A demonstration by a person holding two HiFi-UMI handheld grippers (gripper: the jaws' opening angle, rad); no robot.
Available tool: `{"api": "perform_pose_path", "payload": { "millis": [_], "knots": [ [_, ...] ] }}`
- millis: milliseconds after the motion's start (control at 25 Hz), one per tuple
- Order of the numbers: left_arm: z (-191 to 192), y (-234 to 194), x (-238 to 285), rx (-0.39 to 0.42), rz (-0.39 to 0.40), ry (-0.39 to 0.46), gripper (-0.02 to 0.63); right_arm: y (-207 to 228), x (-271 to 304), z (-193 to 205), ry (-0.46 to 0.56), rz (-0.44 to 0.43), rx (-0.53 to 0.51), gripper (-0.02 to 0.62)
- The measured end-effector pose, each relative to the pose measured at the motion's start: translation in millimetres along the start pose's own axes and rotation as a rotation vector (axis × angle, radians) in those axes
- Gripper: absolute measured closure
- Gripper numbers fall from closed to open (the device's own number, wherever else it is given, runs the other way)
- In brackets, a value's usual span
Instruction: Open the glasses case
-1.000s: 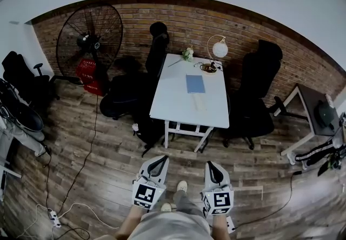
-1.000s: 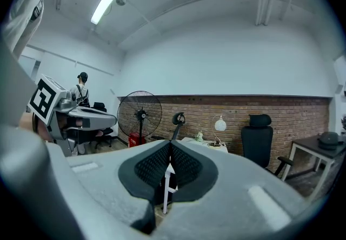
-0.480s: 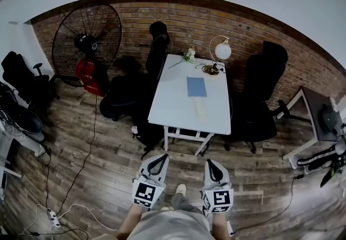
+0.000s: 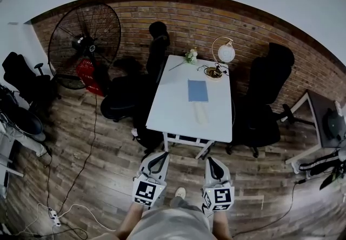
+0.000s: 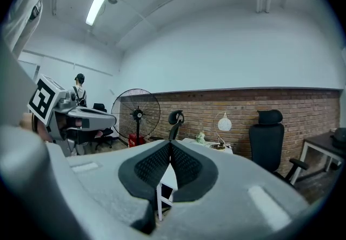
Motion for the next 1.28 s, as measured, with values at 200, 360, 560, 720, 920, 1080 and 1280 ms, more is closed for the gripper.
{"api": "perform_pose_path", "payload": {
  "millis": [200,360,560,720,920,1080,1280],
  "knots": [
    [-5.0,-2.3,25.0,0.002,-0.008,-0.008,0.604,22.1,17.2,-3.4,0.000,-0.006,0.006,0.589],
    [-8.5,-0.5,43.6,0.010,-0.010,-0.010,0.604,38.6,25.7,-3.6,0.009,-0.010,0.010,0.589],
    [-15.7,0.6,65.8,0.011,-0.021,-0.004,0.604,60.3,33.7,-4.5,0.004,-0.008,0.012,0.589],
    [-21.3,6.5,84.7,0.030,-0.023,0.006,0.603,81.1,36.8,-5.1,0.008,-0.007,0.015,0.589],
    [-23.9,12.4,101.4,0.018,-0.047,-0.019,0.603,101.8,44.3,-6.5,0.008,-0.025,0.025,0.589],
    [-20.0,16.8,104.9,0.021,-0.069,-0.045,0.604,111.2,46.1,-0.8,0.004,-0.042,0.036,0.589],
    [-18.5,19.5,107.8,0.029,-0.083,-0.066,0.604,118.6,46.1,4.2,0.003,-0.041,0.065,0.589]
  ]
}}
Point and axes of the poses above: the fingertips, and each gripper's own axes: x forward along the fingers, y to its right, z out of its underside, the point moved 5 cm from there along -x, backward along the fingers, and after that the axes turned 2 degrees about -z, right-handed, at the moved point
